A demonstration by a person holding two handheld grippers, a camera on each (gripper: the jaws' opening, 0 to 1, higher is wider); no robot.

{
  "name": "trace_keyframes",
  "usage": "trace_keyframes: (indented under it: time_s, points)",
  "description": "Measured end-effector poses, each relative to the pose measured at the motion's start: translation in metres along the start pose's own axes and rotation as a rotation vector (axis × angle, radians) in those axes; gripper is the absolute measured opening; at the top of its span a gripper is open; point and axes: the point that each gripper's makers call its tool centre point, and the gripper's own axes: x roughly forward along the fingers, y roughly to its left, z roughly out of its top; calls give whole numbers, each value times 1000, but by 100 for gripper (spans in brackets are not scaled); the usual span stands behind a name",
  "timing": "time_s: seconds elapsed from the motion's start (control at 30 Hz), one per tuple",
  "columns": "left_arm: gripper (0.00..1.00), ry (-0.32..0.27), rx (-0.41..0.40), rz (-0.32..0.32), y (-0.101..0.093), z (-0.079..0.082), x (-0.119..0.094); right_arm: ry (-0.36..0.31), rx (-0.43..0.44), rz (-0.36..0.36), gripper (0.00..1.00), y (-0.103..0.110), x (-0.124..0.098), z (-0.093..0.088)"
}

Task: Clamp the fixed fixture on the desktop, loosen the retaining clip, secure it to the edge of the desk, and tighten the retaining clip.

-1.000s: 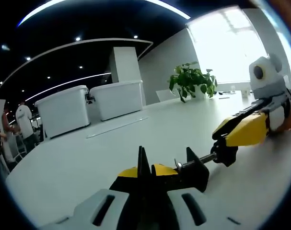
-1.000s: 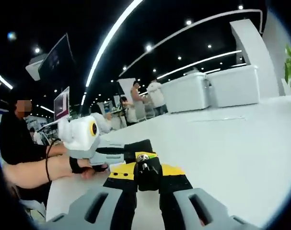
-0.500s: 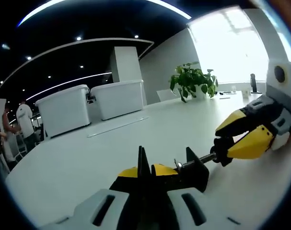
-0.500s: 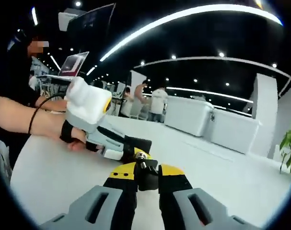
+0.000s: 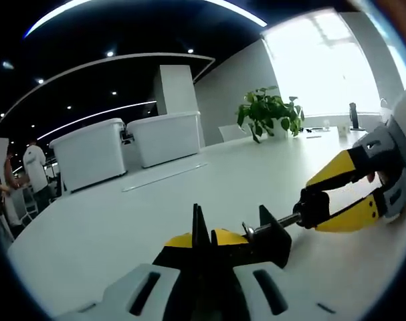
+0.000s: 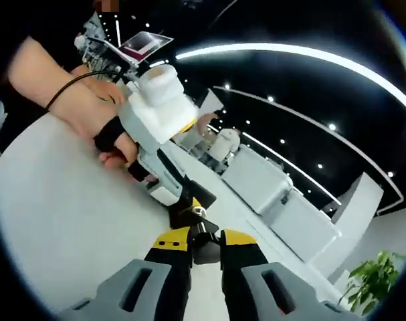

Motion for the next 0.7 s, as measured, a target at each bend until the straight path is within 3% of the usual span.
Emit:
trace_keyframes:
  time_s: [0.13, 0.2, 0.37, 0.4, 0.57, 0.7]
  points:
    - [7, 0, 1, 0, 0, 0, 0, 0, -4, 0, 16, -1, 0, 0]
    - [7, 0, 1, 0, 0, 0, 0, -11, 71, 16, 16, -3, 0, -1]
    - [7, 0, 1, 0, 0, 0, 0, -83, 545, 46, 28, -22, -7, 4]
    - [7, -1, 2, 0, 0, 0, 0, -78, 564, 44, 28, -24, -7, 2]
    - [7, -1, 2, 0, 0, 0, 0, -37, 868, 91, 27, -27, -7, -17]
    - [7, 0, 6, 2, 0, 0, 0, -24, 950, 148, 25, -23, -5, -19]
